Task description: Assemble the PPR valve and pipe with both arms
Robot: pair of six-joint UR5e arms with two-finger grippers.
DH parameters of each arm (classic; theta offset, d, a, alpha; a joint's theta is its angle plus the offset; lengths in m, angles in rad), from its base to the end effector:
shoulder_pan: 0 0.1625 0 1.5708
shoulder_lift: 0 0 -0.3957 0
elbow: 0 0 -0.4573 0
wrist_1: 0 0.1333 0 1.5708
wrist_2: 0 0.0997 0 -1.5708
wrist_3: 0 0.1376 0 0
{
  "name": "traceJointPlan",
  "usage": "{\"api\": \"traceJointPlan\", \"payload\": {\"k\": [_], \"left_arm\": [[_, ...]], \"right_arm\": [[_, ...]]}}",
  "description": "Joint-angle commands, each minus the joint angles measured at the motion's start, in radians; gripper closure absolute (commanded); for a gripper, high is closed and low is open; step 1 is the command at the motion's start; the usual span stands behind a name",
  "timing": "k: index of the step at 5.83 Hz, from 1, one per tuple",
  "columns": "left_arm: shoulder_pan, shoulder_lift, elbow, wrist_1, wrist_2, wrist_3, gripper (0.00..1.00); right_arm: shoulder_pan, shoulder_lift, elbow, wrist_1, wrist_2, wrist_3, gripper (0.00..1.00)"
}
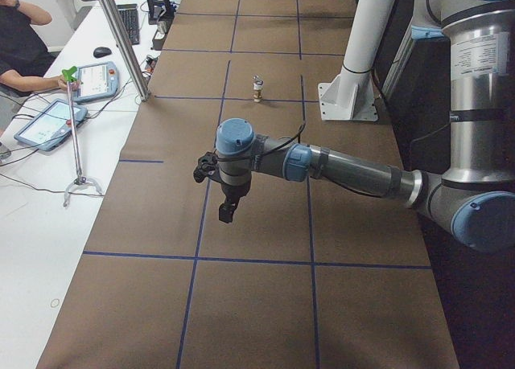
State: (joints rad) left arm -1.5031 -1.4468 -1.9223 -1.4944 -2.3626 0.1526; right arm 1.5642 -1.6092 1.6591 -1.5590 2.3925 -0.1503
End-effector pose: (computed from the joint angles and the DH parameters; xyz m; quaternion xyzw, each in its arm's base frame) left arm -0.0008 -0.5109 0.5326 0.0859 0.3812 0.1301 0.9112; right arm 0.0289 -0.5470 0.6225 0.0569 -0.3961 -0.0841 0.9126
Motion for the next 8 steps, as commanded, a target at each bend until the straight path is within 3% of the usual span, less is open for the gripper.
{"api": "traceJointPlan", "payload": {"k": [1,3,8], "left_arm": [[-0.026,-0.003,0.055,0.069,0.002,0.008,0.00],[-0.037,-0.004,0.123,0.069,-0.010,0.007,0.00],[-0.037,0.026,0.135,0.056,-0.075,0.004,0.00]], "right_arm": [[0.027,-0.012,-0.018,-0.010,-0.006,-0.043,0.00],[0.027,0.000,-0.012,-0.035,-0.007,-0.041,0.00],[0.025,-0.038,0.030,-0.035,-0.061,-0.043,0.00]]}}
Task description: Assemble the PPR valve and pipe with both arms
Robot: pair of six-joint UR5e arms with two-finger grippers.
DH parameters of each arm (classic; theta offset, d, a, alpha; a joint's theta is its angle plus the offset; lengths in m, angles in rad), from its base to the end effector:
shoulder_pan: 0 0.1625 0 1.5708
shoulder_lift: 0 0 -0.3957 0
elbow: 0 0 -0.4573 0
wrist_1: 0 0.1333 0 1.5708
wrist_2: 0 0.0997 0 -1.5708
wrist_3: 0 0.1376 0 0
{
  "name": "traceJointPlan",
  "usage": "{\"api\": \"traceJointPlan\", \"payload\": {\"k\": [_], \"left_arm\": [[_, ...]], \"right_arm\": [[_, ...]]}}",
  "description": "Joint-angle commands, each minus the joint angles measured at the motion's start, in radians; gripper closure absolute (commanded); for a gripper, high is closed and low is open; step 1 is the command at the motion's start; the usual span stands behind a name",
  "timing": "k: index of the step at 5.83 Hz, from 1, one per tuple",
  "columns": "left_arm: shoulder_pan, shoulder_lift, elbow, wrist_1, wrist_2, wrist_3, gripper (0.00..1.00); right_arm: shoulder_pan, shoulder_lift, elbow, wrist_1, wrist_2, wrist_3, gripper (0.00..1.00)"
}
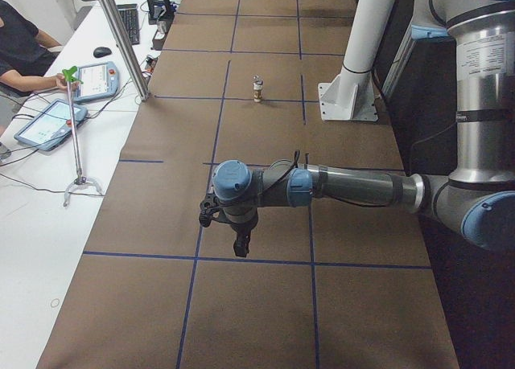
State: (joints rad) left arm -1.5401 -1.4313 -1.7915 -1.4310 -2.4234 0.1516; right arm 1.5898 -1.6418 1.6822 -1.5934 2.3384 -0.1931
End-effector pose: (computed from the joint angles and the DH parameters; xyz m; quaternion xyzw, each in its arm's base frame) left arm -0.0145 -0.4957 0.6135 -0.0017 0.4142 0.0708 0.9074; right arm 0.0478 -0.5295 0.6360 0.0478 -0.3715 -0.0839 0.9234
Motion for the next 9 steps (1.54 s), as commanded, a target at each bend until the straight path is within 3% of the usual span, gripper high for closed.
{"api": "traceJointPlan", "payload": {"k": [1,9], "left_arm": [[0.002,0.009,0.036,-0.008,-0.014,0.005,0.00],[0.005,-0.063,0.107,-0.006,0.000,0.005,0.00]], "right_arm": [[-0.001,-0.013,0.005,0.000,-0.005,0.003,0.00],[-0.005,-0.044,0.022,0.000,0.018,0.004,0.00]]}}
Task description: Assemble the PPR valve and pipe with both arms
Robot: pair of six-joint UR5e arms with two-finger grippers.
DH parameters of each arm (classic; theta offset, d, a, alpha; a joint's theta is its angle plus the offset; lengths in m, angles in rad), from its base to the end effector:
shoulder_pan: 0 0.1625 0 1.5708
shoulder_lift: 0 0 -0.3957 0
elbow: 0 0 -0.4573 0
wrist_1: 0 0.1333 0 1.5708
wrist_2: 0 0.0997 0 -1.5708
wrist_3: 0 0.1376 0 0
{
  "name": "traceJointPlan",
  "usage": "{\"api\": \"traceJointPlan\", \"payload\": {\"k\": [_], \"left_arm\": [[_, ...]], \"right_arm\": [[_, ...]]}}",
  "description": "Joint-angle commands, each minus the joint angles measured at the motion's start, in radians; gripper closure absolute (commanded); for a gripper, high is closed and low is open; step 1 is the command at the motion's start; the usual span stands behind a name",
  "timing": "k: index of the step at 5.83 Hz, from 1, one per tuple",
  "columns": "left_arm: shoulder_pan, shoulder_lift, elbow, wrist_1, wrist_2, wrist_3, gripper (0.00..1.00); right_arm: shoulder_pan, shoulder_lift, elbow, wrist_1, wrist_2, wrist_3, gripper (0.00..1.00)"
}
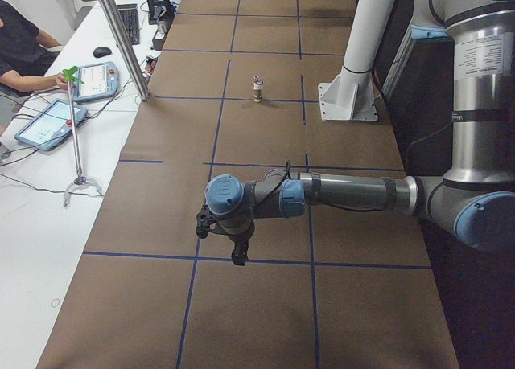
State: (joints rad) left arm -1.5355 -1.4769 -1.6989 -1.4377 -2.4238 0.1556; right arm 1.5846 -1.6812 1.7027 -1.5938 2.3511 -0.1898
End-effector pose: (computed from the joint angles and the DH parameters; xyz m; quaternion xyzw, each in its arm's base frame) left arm -0.0116 -0.5109 0.6407 -0.0201 0.4151 0.0663 0.9071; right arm 0.0436 -0.5126 0.6439 0.0380 -0.3784 -0.0810 0.9213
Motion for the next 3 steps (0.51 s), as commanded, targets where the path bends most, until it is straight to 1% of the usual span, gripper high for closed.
{"api": "traceJointPlan", "payload": {"k": [1,2,3], "left_arm": [[0.000,-0.020,0.021,0.000,0.024,0.001,0.00],[0.000,-0.023,0.010,-0.001,0.067,-0.001,0.00],[0.000,-0.038,0.007,0.000,0.075,-0.001,0.00]], "right_arm": [[0.000,-0.008,0.003,0.000,0.008,0.001,0.00],[0.000,-0.015,0.003,0.000,0.019,0.001,0.00],[0.000,-0.017,0.008,0.000,0.019,0.003,0.00]]}}
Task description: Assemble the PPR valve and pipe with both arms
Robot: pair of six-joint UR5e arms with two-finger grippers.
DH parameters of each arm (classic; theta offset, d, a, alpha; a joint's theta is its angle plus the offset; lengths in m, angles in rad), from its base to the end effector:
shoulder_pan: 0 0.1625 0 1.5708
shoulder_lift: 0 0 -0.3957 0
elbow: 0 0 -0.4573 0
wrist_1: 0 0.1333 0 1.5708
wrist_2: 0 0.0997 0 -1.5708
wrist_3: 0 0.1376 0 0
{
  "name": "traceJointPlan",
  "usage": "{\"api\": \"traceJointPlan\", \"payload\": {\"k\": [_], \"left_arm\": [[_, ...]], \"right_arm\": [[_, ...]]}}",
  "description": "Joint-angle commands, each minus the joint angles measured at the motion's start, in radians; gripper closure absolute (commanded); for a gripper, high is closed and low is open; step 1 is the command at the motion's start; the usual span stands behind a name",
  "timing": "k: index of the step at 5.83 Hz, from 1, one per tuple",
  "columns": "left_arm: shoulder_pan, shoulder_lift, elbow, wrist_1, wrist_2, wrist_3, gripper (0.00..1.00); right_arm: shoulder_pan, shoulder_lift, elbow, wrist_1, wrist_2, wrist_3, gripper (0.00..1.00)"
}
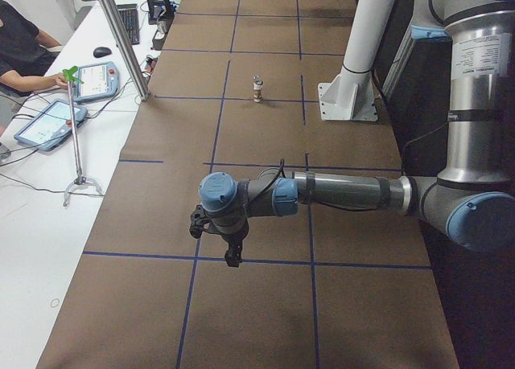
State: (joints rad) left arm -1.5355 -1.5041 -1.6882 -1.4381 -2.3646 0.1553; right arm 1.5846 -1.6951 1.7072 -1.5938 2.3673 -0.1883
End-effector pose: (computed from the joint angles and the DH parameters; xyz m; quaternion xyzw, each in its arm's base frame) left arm -0.0168 -0.5227 0.6385 -0.0146 0.3878 0.0719 0.9188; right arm 0.0419 -0.5063 0.6469 0.0341 -0.3863 -0.0782 0.9184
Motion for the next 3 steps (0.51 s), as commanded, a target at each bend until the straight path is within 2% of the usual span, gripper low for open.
{"api": "traceJointPlan", "payload": {"k": [1,3], "left_arm": [[-0.002,-0.018,0.010,-0.001,0.022,0.001,0.00],[-0.002,-0.018,0.012,-0.060,0.027,-0.003,0.00]], "right_arm": [[0.000,-0.005,0.002,0.000,0.003,0.001,0.00],[0.000,-0.005,0.002,0.000,0.001,0.007,0.00]]}}
